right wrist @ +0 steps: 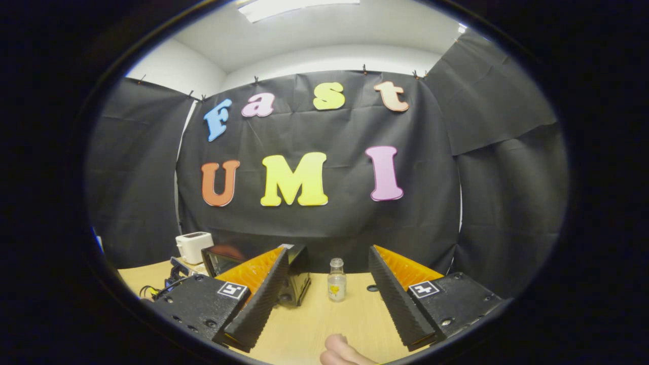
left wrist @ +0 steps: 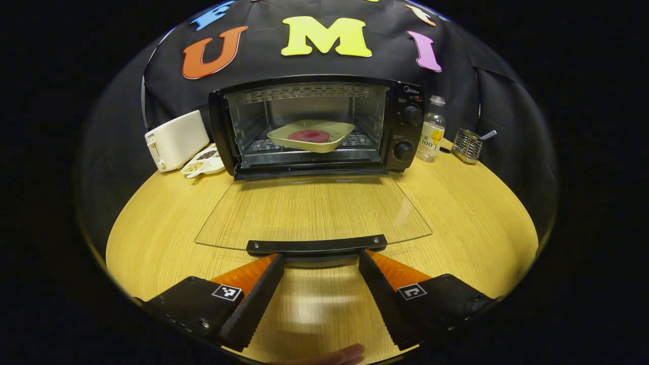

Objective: Open the electric oven with the left hand, put the food in, and close the electric oven.

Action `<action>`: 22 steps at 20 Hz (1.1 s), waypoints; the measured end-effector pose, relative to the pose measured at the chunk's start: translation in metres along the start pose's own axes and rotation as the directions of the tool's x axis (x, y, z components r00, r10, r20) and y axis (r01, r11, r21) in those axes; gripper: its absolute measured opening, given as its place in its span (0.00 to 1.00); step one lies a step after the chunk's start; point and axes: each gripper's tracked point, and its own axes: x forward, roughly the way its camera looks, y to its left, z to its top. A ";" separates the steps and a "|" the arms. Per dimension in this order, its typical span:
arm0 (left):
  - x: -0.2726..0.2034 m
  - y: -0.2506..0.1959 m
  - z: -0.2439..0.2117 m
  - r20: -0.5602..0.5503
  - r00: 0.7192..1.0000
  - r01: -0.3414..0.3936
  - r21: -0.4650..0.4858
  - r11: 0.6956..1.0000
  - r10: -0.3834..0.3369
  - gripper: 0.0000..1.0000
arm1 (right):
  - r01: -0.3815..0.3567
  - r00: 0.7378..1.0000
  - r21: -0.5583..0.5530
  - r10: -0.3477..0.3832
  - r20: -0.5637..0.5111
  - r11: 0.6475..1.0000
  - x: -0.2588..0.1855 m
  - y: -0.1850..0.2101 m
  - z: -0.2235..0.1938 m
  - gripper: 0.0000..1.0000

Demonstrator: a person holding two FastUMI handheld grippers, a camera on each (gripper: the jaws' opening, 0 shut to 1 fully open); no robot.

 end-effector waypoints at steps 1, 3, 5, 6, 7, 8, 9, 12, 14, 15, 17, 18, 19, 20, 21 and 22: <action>-0.001 0.000 0.002 0.001 1.000 -0.002 -0.003 1.000 0.002 0.96 | -0.001 1.000 0.001 0.001 -0.004 1.000 0.001 -0.001 -0.001 0.96; -0.003 0.000 0.007 0.009 1.000 -0.007 -0.001 1.000 0.007 0.96 | 0.000 1.000 0.001 0.000 -0.003 1.000 0.001 -0.002 0.000 1.00; -0.007 0.000 0.016 0.026 1.000 -0.015 0.001 1.000 0.015 0.96 | 0.004 1.000 0.002 -0.004 0.002 1.000 0.000 -0.005 0.000 1.00; -0.009 0.000 0.021 0.038 0.999 -0.019 0.002 1.000 0.019 0.96 | 0.007 1.000 0.000 -0.007 0.003 1.000 -0.001 -0.006 -0.001 0.96; -0.012 0.000 0.027 0.050 0.999 -0.021 0.001 1.000 0.021 0.96 | 0.010 1.000 -0.003 -0.010 0.004 1.000 -0.001 -0.008 0.000 0.96; -0.015 0.001 0.033 0.063 0.998 -0.022 -0.002 1.000 0.022 0.96 | 0.011 1.000 -0.005 -0.011 0.005 1.000 -0.003 -0.006 -0.001 1.00; -0.017 0.001 0.039 0.071 0.997 -0.020 -0.008 1.000 0.021 0.96 | 0.012 1.000 -0.005 -0.012 0.006 1.000 -0.003 -0.007 0.000 1.00; -0.021 0.002 0.055 0.081 0.997 -0.012 -0.045 0.999 0.016 0.96 | 0.015 1.000 -0.008 -0.015 0.001 1.000 -0.003 -0.009 -0.001 1.00; -0.023 0.004 0.066 0.095 0.995 -0.012 -0.038 0.999 0.015 0.96 | 0.015 1.000 -0.008 -0.015 -0.004 1.000 -0.003 -0.008 -0.003 1.00; -0.024 0.005 0.072 0.113 0.993 -0.017 -0.023 1.000 0.019 0.96 | 0.015 1.000 -0.006 -0.015 -0.006 1.000 -0.004 -0.010 -0.003 1.00; -0.022 0.006 0.085 0.142 0.989 -0.032 0.009 0.999 0.030 0.96 | 0.018 1.000 -0.005 -0.018 -0.006 1.000 -0.006 -0.011 -0.003 1.00; -0.025 0.006 0.089 0.147 0.989 -0.035 0.015 0.999 0.032 0.96 | 0.020 1.000 -0.007 -0.020 -0.005 1.000 -0.006 -0.011 -0.003 1.00; -0.025 0.006 0.094 0.151 0.988 -0.037 0.010 0.999 0.035 0.97 | 0.020 1.000 -0.009 -0.020 -0.002 1.000 -0.008 -0.011 -0.002 1.00; -0.025 0.007 0.100 0.160 0.986 -0.040 0.008 0.999 0.038 0.98 | 0.019 1.000 -0.010 -0.019 0.001 1.000 -0.009 -0.011 -0.001 1.00; -0.026 0.008 0.107 0.173 0.984 -0.042 0.010 0.999 0.040 0.98 | 0.021 1.000 -0.012 -0.021 0.001 1.000 -0.011 -0.013 0.000 1.00; -0.025 0.009 0.113 0.182 0.983 -0.042 0.008 0.999 0.040 0.98 | 0.025 1.000 -0.016 -0.025 0.000 1.000 -0.013 -0.013 -0.001 1.00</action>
